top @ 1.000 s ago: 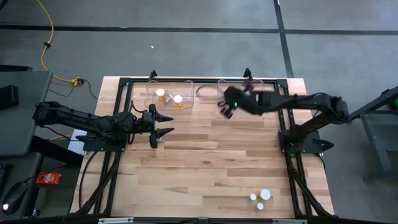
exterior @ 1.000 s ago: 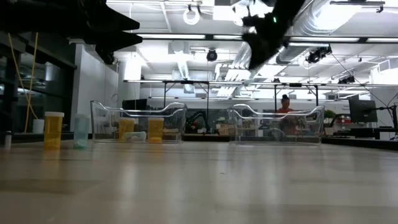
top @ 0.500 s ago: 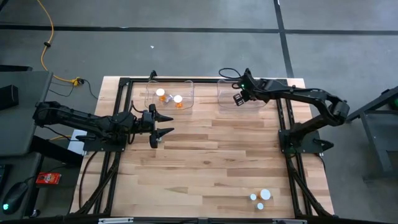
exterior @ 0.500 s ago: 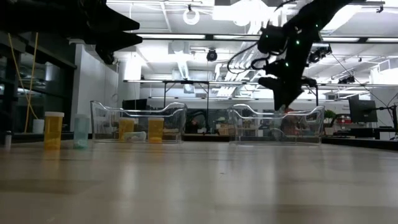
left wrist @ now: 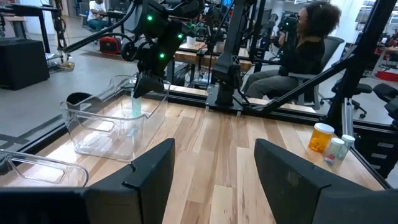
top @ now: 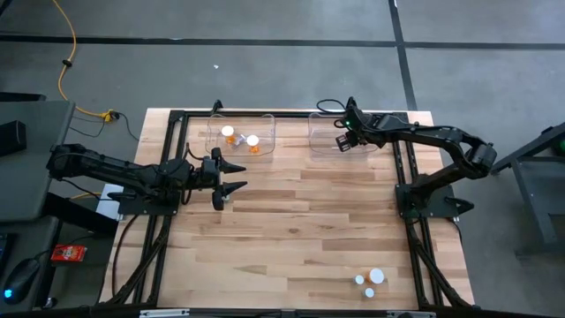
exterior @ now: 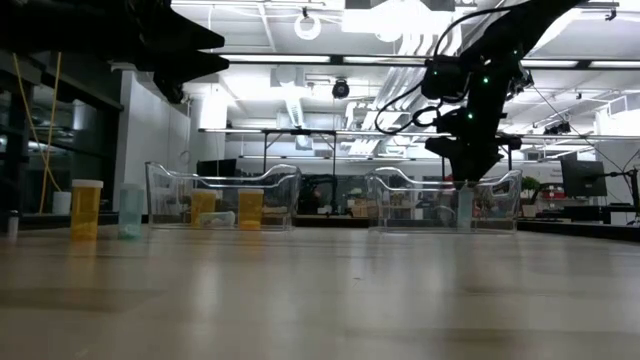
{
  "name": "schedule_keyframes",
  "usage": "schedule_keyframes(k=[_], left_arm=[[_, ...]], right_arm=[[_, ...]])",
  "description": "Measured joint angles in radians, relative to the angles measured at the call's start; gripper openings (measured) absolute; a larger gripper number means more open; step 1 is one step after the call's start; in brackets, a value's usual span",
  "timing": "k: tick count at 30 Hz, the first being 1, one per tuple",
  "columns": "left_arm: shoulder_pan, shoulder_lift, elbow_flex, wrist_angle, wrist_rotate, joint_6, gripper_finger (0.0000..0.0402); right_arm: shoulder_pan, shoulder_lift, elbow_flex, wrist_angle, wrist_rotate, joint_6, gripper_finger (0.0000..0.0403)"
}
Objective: Pick and place medicine bottles into bin by pill shape (circle, oval)
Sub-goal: Put the top right blue tablet bottle into the right transparent bin, then put the top blue tablet bottle into the right transparent bin
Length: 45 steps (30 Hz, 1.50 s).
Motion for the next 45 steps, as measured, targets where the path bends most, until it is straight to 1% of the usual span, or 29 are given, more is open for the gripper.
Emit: schedule_keyframes(k=[8, 11, 14, 17, 20, 22, 26, 30, 33, 36, 41, 43, 45], left_arm=[[0.0, 0.0, 0.0, 0.0, 0.0, 0.0, 0.0209], [0.0, 0.0, 0.0, 0.0, 0.0, 0.0, 0.0209], [0.0, 0.0, 0.0, 0.0, 0.0, 0.009, 0.0209], [0.0, 0.0, 0.0, 0.0, 0.0, 0.026, 0.0209], [0.0, 0.0, 0.0, 0.0, 0.0, 0.026, 0.0209], [0.0, 0.0, 0.0, 0.0, 0.0, 0.026, 0.0209], [0.0, 0.0, 0.0, 0.003, 0.0, 0.026, 0.0209], [0.0, 0.0, 0.0, 0.004, 0.0, 0.022, 0.0209], [0.0, 0.0, 0.0, 0.005, 0.0, 0.021, 0.0209], [0.0, 0.0, 0.0, 0.005, 0.0, 0.019, 0.0209], [0.0, 0.0, 0.0, 0.002, 0.0, 0.019, 0.0209], [0.0, 0.0, 0.0, 0.0, 0.0, 0.019, 0.0209], [0.0, 0.0, 0.0, -0.001, 0.0, 0.016, 0.0209]], right_arm=[[0.0, 0.0, 0.0, 0.012, 0.003, -0.007, 0.0142], [0.004, -0.013, 0.0, 0.061, 0.011, -0.067, 0.0142], [0.051, -0.057, 0.0, 0.163, 0.018, -0.134, 0.0142], [0.151, -0.099, 0.0, 0.308, -0.021, -0.223, 0.0142], [0.275, -0.114, 0.0, 0.468, -0.106, -0.292, 0.0142], [0.365, -0.111, 0.0, 0.565, -0.139, -0.323, 0.0142], [0.538, -0.063, 0.0, 0.75, -0.142, -0.416, 0.0142], [0.645, 0.018, 0.0, 0.91, -0.126, -0.505, 0.0142], [0.674, 0.089, 0.0, 0.986, -0.112, -0.536, 0.0142], [0.669, 0.137, 0.0, 1.015, -0.108, -0.536, 0.0142], [0.669, 0.162, -0.001, 1.053, -0.106, -0.532, 0.0142], [0.679, 0.16, -0.04, 1.149, -0.111, -0.546, 0.0142], [0.687, 0.14, -0.132, 1.289, -0.099, -0.56, 0.0142]])
